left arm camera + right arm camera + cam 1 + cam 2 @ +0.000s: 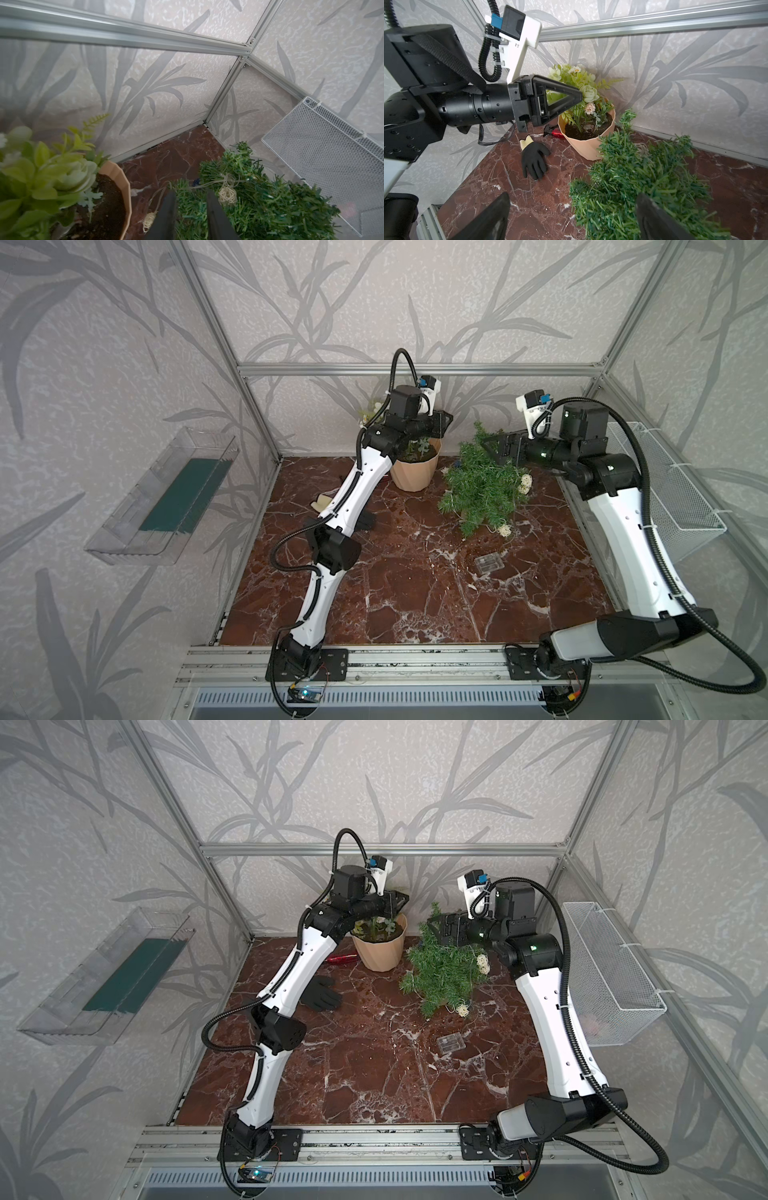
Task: Remove string lights from the small christmas tree
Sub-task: Remove the light string from the Christmas tree.
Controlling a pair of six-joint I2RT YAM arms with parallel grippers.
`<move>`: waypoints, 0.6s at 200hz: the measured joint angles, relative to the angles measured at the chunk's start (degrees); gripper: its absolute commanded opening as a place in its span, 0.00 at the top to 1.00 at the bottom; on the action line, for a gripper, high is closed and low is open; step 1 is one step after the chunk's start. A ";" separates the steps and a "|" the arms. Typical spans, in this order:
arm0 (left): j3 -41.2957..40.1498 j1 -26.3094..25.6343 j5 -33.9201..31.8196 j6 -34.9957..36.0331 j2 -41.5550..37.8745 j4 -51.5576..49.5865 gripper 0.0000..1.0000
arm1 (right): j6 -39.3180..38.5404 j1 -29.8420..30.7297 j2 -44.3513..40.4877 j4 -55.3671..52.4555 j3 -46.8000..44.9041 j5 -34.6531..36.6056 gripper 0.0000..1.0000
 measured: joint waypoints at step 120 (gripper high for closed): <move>-25.66 -4.68 -7.61 4.96 -17.99 -6.84 0.20 | 0.90 -0.09 36.74 -28.63 60.96 11.17 0.13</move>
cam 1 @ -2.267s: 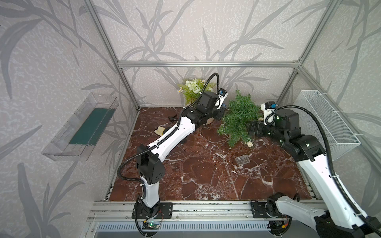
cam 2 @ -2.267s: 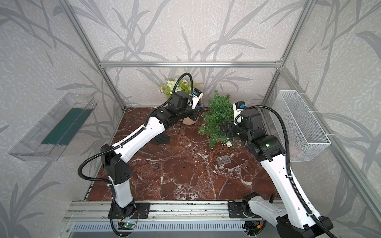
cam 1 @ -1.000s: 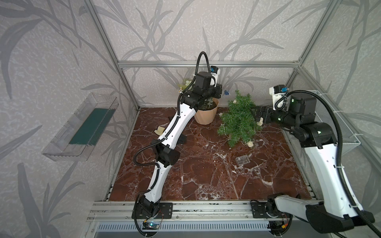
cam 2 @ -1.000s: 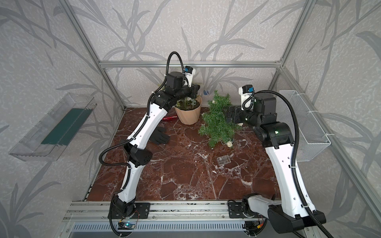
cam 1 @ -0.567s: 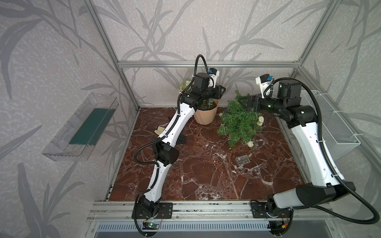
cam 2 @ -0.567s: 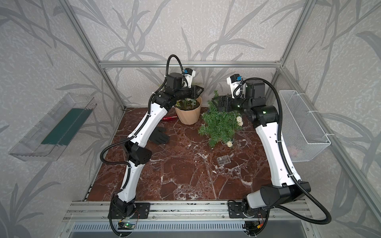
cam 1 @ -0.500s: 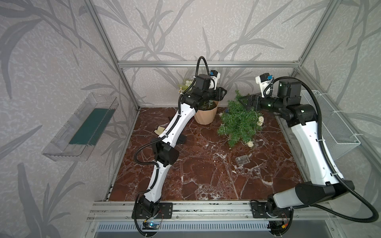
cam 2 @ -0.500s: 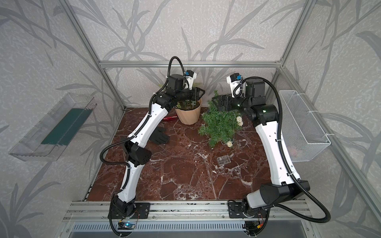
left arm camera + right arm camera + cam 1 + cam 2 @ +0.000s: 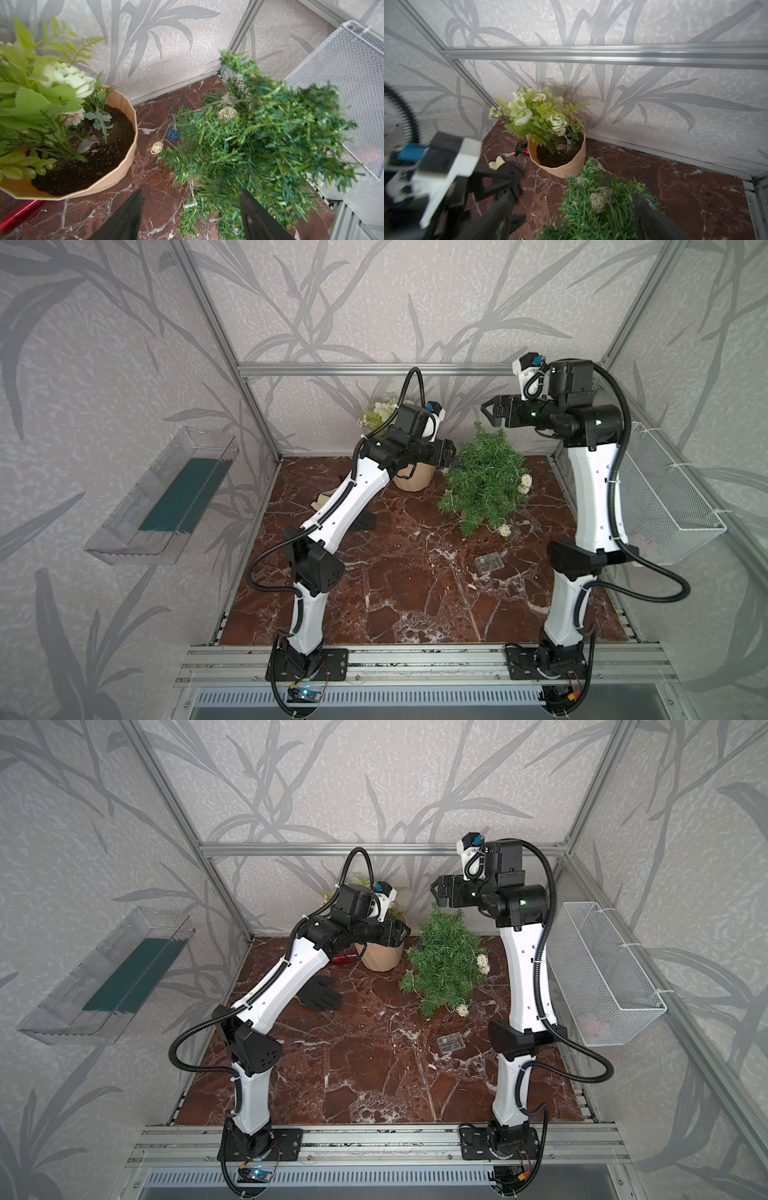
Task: Remove string lights from the small christmas tree
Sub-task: Remove the light string from the Christmas tree.
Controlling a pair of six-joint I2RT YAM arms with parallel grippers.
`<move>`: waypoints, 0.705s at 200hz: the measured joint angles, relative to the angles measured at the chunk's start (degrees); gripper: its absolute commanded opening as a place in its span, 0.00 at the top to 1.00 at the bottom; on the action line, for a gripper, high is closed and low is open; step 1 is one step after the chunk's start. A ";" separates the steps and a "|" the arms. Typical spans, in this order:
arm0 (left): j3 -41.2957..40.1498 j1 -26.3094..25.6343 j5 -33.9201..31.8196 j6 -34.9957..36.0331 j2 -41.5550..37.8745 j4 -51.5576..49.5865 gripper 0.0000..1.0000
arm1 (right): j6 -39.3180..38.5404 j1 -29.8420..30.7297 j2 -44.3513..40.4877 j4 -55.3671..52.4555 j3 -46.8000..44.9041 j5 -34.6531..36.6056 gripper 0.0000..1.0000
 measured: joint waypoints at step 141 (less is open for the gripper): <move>-27.04 -3.37 -0.52 0.33 -14.93 8.37 0.20 | 11.06 -7.89 5.03 4.31 -8.24 -5.88 0.16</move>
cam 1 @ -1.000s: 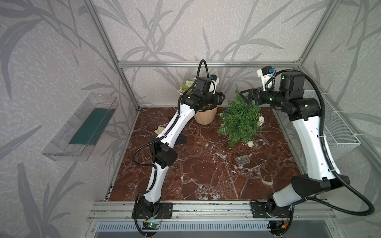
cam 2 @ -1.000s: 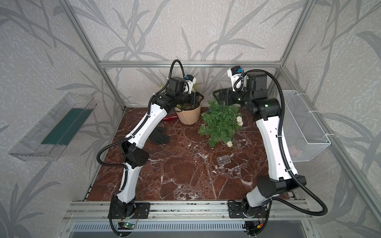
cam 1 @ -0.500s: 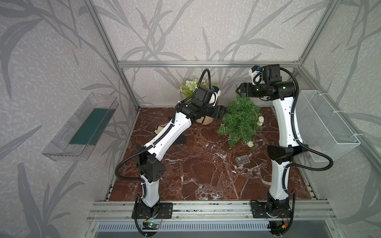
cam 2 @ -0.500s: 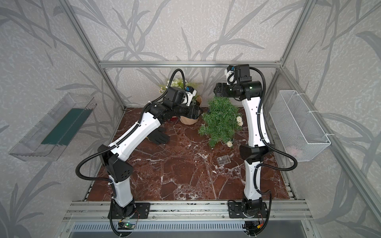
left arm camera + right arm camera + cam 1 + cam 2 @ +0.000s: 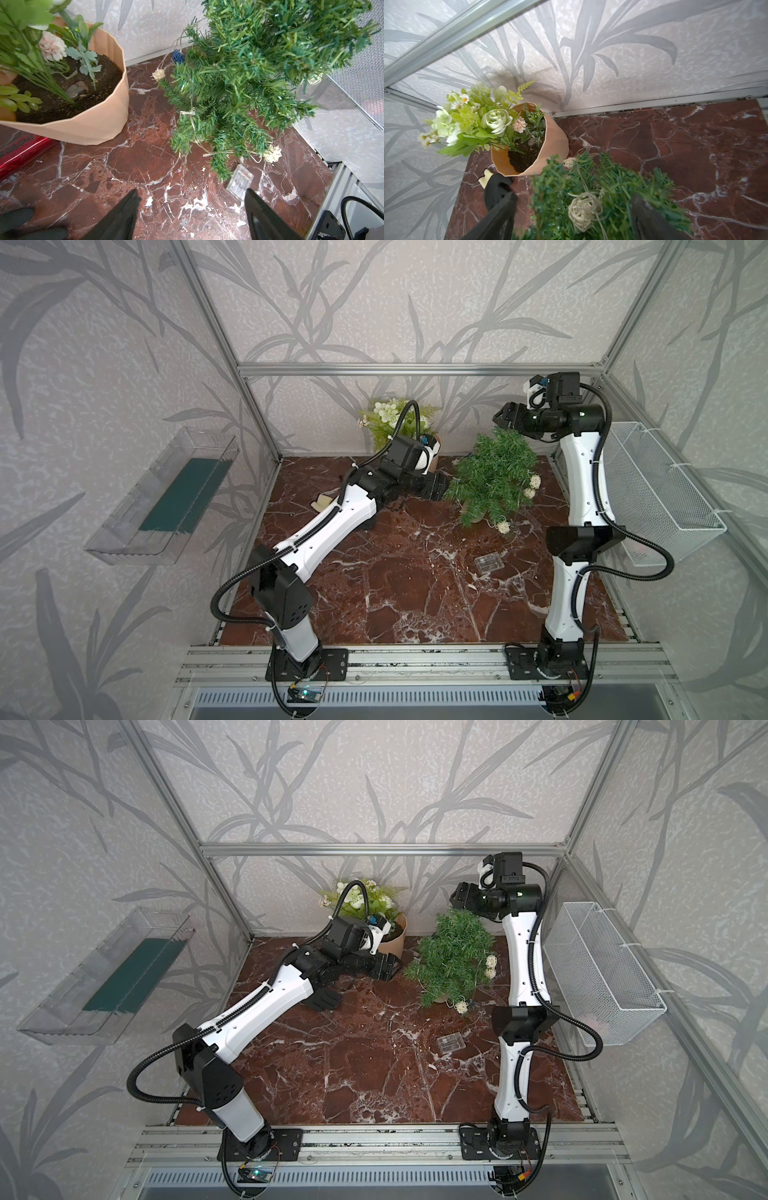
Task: Remove string lights from the small christmas tree
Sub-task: Remove the light string from the Christmas tree.
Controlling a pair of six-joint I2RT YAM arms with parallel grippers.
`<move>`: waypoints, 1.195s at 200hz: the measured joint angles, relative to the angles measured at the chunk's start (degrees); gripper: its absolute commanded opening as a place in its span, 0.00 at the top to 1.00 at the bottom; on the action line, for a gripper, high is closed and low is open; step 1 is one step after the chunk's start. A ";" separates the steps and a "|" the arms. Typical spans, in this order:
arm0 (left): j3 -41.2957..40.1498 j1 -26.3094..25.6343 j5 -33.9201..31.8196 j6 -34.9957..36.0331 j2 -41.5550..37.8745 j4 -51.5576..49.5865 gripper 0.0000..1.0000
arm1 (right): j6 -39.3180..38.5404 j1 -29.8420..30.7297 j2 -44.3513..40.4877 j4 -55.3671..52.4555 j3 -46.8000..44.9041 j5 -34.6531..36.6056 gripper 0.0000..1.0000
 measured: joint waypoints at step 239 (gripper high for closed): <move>9.49 -3.37 4.63 -2.73 11.80 5.90 0.27 | 3.19 -7.17 -16.70 14.05 -32.39 -0.39 0.29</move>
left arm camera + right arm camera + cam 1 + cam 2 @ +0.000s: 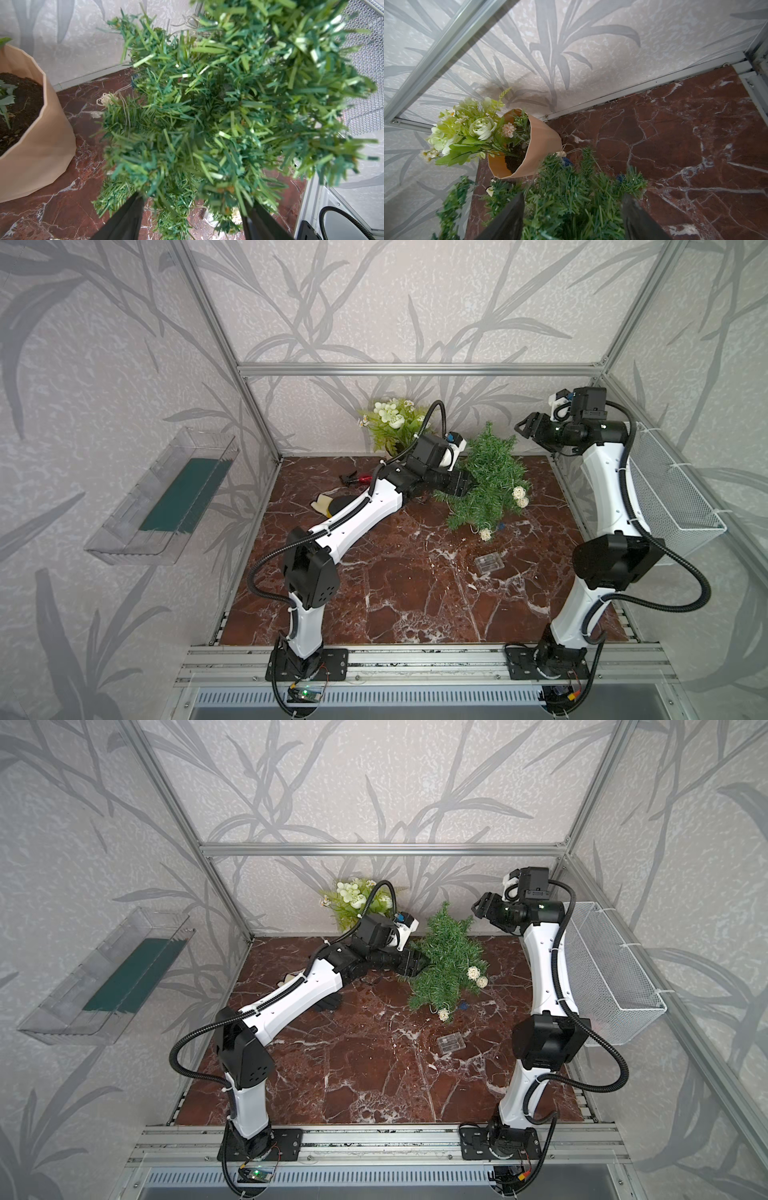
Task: Remove string lights from the small christmas tree
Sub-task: Remove the light string from the Christmas tree.
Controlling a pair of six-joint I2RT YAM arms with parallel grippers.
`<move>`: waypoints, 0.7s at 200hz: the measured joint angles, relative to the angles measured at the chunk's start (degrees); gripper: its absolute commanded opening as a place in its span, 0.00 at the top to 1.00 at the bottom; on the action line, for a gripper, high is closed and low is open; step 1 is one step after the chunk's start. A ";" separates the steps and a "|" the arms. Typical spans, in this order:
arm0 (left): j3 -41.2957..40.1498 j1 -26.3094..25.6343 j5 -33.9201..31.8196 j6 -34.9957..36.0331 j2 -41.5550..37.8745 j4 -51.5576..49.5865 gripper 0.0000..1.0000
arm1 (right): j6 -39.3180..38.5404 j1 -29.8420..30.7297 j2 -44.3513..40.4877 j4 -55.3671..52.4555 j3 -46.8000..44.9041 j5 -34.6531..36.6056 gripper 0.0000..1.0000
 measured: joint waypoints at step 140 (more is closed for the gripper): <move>-11.74 -1.55 -5.20 -0.46 -7.91 0.59 0.28 | -1.60 3.85 0.22 4.13 -9.73 6.29 0.29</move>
